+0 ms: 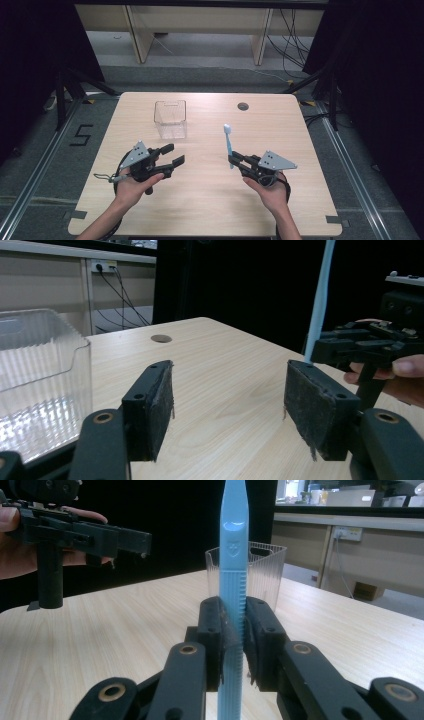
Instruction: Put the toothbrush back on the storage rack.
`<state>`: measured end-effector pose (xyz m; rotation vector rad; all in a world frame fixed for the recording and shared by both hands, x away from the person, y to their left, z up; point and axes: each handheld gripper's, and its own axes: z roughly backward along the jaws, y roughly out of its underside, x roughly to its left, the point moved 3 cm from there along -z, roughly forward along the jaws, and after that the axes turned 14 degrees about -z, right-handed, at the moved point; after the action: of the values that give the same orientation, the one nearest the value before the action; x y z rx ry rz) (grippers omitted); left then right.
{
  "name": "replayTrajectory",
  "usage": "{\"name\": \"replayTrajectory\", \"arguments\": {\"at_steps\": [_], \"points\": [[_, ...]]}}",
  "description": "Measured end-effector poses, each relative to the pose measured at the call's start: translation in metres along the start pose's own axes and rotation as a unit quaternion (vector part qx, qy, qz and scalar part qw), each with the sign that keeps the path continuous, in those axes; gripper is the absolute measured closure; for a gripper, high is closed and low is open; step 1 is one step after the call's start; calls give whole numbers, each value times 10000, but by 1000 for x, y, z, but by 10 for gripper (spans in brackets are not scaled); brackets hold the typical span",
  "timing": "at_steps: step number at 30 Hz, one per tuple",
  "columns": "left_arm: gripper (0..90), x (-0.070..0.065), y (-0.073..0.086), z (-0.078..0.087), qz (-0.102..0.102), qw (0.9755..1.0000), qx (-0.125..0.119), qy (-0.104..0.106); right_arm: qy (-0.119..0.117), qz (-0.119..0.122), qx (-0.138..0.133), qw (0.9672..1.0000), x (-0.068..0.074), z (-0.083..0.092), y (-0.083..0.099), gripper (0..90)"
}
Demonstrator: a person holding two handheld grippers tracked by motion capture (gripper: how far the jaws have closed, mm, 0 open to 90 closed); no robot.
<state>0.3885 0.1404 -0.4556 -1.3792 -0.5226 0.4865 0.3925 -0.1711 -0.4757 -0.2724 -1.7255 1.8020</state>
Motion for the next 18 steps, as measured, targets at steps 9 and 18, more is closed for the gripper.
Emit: {"name": "replayTrajectory", "arguments": {"at_steps": [9,18], "points": [[378,-9,-16,-17,-23,9997,40,229,51,-30,-36,10000,6,-14,-3,790],[421,-19,-30,-42,-111,9986,10,519,94,-102,-59,9999,11,-20,-2,790]]}}
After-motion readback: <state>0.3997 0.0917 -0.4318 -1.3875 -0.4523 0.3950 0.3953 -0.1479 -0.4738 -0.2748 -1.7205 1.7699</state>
